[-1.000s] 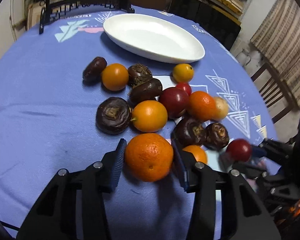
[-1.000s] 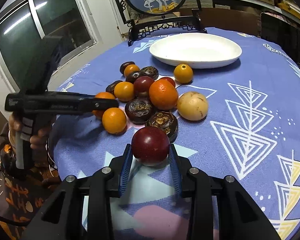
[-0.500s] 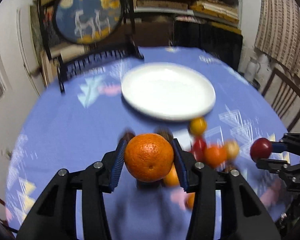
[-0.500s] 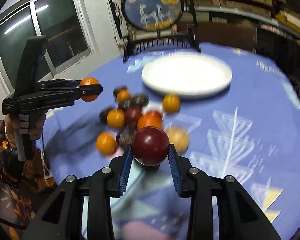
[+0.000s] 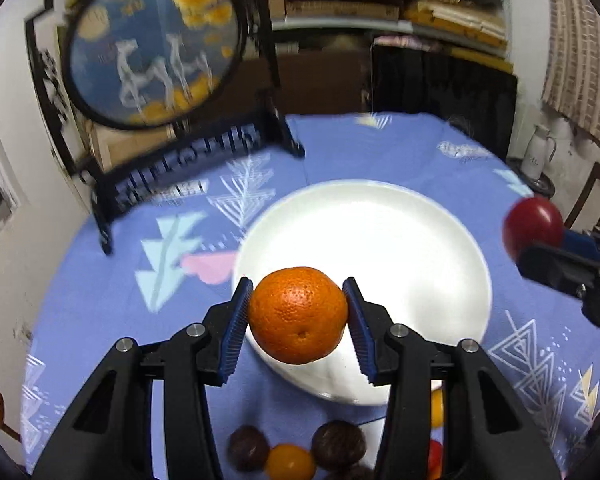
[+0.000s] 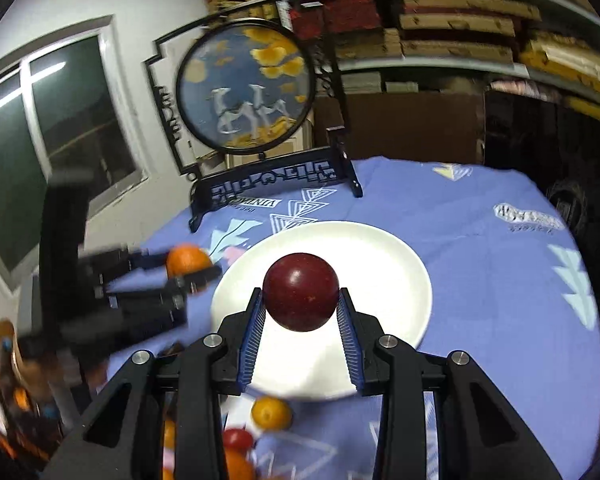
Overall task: Organize fruits
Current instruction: 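Carry both fruits over the white plate and open both tools to release them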
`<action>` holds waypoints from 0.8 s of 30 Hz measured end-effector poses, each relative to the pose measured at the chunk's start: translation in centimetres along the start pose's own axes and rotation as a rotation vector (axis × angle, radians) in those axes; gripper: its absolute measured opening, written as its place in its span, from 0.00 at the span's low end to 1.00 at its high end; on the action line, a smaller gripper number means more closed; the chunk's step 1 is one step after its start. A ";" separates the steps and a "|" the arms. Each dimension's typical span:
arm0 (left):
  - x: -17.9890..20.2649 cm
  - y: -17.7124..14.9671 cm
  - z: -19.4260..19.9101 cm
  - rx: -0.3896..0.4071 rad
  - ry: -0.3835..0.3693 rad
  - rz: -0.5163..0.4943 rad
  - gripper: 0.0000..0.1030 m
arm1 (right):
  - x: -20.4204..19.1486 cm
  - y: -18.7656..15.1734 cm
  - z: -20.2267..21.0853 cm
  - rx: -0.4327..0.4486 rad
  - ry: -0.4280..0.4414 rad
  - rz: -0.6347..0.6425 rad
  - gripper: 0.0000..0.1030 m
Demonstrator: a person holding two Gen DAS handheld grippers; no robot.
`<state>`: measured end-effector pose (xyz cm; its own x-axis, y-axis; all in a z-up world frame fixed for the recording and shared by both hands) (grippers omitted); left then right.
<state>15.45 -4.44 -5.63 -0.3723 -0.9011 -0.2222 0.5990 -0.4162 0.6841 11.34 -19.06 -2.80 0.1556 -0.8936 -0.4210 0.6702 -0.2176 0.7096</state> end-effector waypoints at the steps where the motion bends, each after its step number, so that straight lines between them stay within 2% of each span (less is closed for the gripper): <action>1: 0.1 0.0 -0.8 -0.010 -0.006 0.005 0.44 | 0.2 0.3 -1.0 -0.009 -0.002 -0.006 0.36; 4: 0.2 0.0 -2.6 -0.025 0.007 0.007 0.44 | 1.0 0.5 -3.6 -0.028 -0.032 -0.010 0.36; 9: -0.1 0.1 -4.7 -0.039 0.032 0.013 0.44 | 1.9 0.4 -6.6 -0.054 -0.034 -0.038 0.36; 14: 0.1 -0.5 -6.1 -0.069 0.018 0.003 0.44 | 2.3 -0.2 -7.8 -0.084 -0.033 -0.034 0.36; 18: 0.1 -0.8 -6.7 -0.087 0.008 0.012 0.45 | 2.6 -0.4 -8.2 -0.076 -0.047 -0.040 0.37; 19: 0.0 -0.8 -6.8 -0.088 0.008 0.015 0.46 | 2.8 -0.2 -8.0 -0.049 -0.058 -0.045 0.43; 20: -0.1 -0.8 -6.8 -0.076 0.021 0.019 0.52 | 3.0 -0.1 -7.8 -0.030 -0.070 -0.050 0.67; 21: -0.4 -0.7 -6.6 -0.062 0.043 0.019 0.72 | 3.3 0.1 -7.4 0.002 -0.081 -0.064 0.78; 22: -0.6 -0.6 -6.2 -0.038 0.070 0.019 0.84 | 3.5 0.2 -7.1 0.014 -0.070 -0.072 0.78; 24: -0.9 -0.2 -5.6 0.000 0.079 0.017 0.84 | 3.5 0.2 -6.9 0.008 -0.048 -0.076 0.78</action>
<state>19.59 -4.22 -9.47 -0.3050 -0.9150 -0.2643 0.6048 -0.4004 0.6884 17.03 -19.52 -8.01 0.0693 -0.8919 -0.4469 0.6729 -0.2889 0.6810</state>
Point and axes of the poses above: each gripper's, at about its wrist camera, not at the fingertips, and z roughly against the way its jaws point, x to its right, y to its top, the point moved 6 cm from there along -z, roughly the way its jaws point, and after that the axes turned 11 degrees about -z, right-handed, at the moved point
